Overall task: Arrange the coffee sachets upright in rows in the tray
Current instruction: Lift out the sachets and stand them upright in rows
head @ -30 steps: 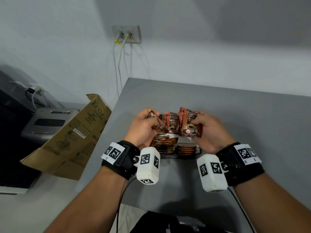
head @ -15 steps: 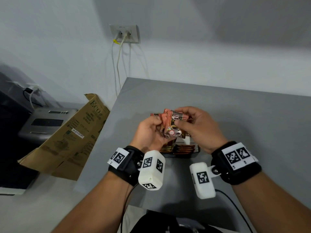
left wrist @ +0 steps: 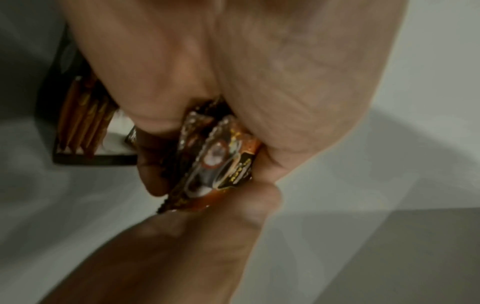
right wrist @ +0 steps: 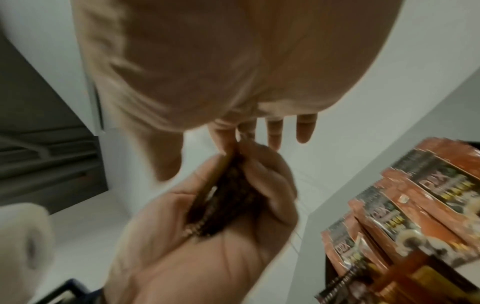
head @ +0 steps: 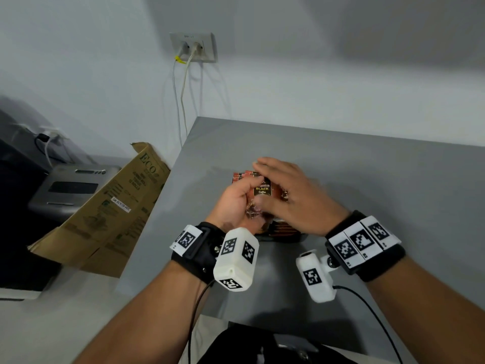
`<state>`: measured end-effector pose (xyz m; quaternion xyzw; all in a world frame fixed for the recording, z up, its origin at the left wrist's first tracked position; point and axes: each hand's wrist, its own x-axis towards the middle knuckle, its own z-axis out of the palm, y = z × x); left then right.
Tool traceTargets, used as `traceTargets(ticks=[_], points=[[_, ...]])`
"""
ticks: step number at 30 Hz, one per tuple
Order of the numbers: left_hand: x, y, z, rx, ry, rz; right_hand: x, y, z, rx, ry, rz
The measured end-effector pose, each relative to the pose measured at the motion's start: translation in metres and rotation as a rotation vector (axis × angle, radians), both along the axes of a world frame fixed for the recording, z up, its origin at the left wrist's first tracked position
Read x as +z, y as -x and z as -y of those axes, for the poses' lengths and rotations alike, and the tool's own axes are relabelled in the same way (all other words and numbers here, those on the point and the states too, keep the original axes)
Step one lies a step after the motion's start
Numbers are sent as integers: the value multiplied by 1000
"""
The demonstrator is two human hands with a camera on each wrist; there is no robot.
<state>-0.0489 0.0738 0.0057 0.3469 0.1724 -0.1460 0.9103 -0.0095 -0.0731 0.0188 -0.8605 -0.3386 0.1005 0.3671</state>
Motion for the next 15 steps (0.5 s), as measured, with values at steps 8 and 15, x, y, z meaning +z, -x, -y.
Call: traceTargets(ticks=[8,15], points=[[-4,5,-5,-109,44,114,7,2,-8,66,79,67],[-7,-2,-1,36,-178,115,5,3,-7,40,62,-44]])
